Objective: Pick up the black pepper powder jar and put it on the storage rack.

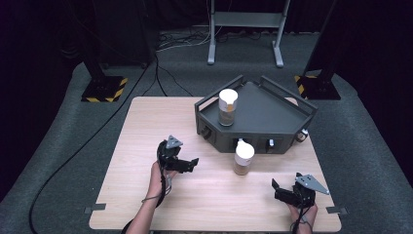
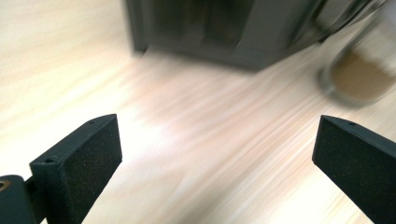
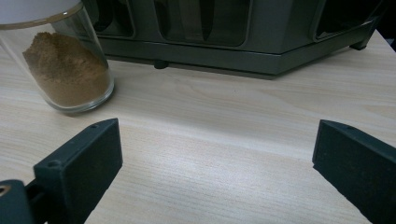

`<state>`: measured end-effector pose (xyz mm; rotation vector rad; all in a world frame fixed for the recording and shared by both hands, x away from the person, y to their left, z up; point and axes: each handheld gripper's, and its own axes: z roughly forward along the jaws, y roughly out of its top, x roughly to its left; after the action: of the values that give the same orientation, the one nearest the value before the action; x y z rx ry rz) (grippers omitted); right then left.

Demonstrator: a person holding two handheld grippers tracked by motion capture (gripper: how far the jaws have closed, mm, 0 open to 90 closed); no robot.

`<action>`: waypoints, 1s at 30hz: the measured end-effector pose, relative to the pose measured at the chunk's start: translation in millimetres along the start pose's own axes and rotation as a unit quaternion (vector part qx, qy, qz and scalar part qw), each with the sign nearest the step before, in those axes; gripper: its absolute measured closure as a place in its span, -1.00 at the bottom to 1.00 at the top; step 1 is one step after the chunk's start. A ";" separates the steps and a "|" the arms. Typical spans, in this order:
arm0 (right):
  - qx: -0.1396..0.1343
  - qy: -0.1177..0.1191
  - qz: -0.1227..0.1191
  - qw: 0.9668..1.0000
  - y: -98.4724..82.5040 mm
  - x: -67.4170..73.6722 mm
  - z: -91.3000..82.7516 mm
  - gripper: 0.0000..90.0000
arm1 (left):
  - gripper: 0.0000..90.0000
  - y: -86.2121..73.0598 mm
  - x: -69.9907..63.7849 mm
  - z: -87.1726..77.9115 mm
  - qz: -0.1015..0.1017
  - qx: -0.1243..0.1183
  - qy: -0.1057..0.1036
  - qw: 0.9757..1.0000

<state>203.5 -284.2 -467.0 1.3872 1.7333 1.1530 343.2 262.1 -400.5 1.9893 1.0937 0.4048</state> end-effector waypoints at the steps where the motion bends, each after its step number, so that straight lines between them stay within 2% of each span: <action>1: 0.000 0.000 0.000 1.000 0.2 0.0 0.1 -0.99 | -0.97 -3.5 0.7 -0.2 -0.004 0.004 0.006 1.000; 4: 0.001 -0.001 0.000 1.000 0.4 0.3 0.3 -0.99 | -0.97 -17.9 8.3 -2.7 -0.025 0.006 0.012 1.000; 7: 0.003 -0.001 0.000 1.000 1.1 0.4 0.6 -0.99 | -0.95 -26.9 11.9 -6.9 -0.025 0.014 0.026 0.999; 8: 0.004 -0.002 -0.001 1.000 1.3 0.6 0.7 -0.99 | -0.95 -32.9 16.3 -10.5 -0.031 0.021 0.036 0.999; 17: 0.007 -0.005 -0.002 1.000 2.4 1.8 1.2 -0.99 | -0.94 -54.1 34.8 -18.8 -0.064 0.025 0.052 0.996; 20: 0.009 -0.006 -0.006 1.000 3.4 3.3 1.9 -0.99 | -0.94 -58.5 37.5 -19.2 -0.066 0.025 0.053 0.996; 25: 0.011 -0.007 -0.008 1.000 4.1 3.8 2.3 -0.99 | -0.93 -64.7 39.5 -19.3 -0.069 0.011 0.050 0.996; 27: 0.011 -0.007 -0.008 1.000 4.0 3.9 2.2 -0.99 | -0.93 -66.5 38.3 -18.7 -0.066 0.008 0.052 0.996; 30: 0.012 -0.007 -0.007 1.000 4.2 3.6 2.2 -0.99 | -0.93 -63.9 36.1 -17.6 -0.048 0.016 0.056 0.997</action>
<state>206.4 -279.9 -464.0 1.3923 1.7496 1.1167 317.9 319.2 -443.0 1.9512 1.2682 0.4543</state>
